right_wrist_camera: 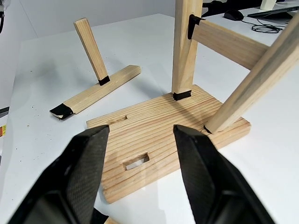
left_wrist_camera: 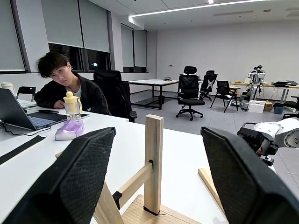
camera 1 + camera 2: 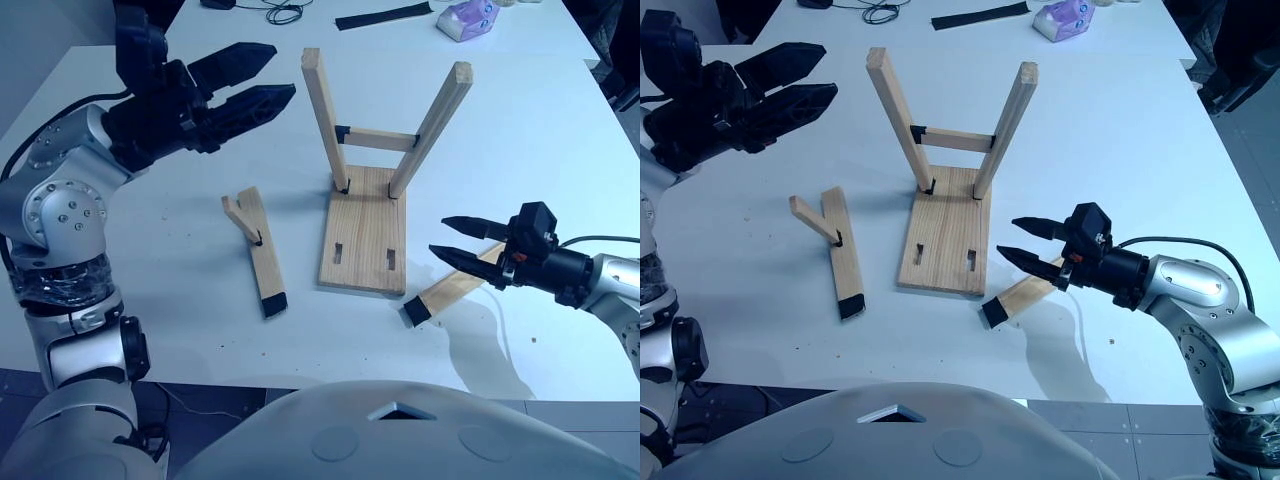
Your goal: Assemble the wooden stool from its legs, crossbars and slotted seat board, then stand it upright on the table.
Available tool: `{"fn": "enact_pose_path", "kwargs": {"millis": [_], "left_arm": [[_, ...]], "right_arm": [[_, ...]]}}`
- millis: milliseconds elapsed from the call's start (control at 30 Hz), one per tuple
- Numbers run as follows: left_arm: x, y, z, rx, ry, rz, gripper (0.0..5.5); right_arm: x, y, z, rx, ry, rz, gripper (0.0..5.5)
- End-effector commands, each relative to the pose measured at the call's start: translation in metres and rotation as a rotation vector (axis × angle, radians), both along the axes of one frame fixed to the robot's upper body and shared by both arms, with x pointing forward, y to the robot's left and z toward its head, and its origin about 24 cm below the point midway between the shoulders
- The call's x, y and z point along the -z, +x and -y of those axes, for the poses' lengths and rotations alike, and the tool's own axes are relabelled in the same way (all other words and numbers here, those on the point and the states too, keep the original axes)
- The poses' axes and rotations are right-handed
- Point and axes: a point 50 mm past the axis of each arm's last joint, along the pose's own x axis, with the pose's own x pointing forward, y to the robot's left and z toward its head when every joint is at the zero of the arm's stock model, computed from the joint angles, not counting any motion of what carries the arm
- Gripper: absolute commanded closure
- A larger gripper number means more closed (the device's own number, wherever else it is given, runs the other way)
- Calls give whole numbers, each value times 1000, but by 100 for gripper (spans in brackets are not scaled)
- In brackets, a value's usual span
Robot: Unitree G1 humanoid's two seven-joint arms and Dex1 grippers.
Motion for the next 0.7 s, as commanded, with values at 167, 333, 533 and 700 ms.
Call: {"fn": "enact_pose_path", "kwargs": {"millis": [167,333,533,700], "left_arm": [[90,-9,2,-60,6,-255,211],[134,-17,3,-90,59,-334,211],[110,-2,-5,-92,47,-249,211],[69,2,2,-45,-17,-142,211]], "right_arm": [[2,2,-2,-27,-6,-17,297],[0,4,0,-41,-12,-19,297],[0,6,-1,-35,-7,-7,297],[1,6,-2,-30,1,2,297]]}}
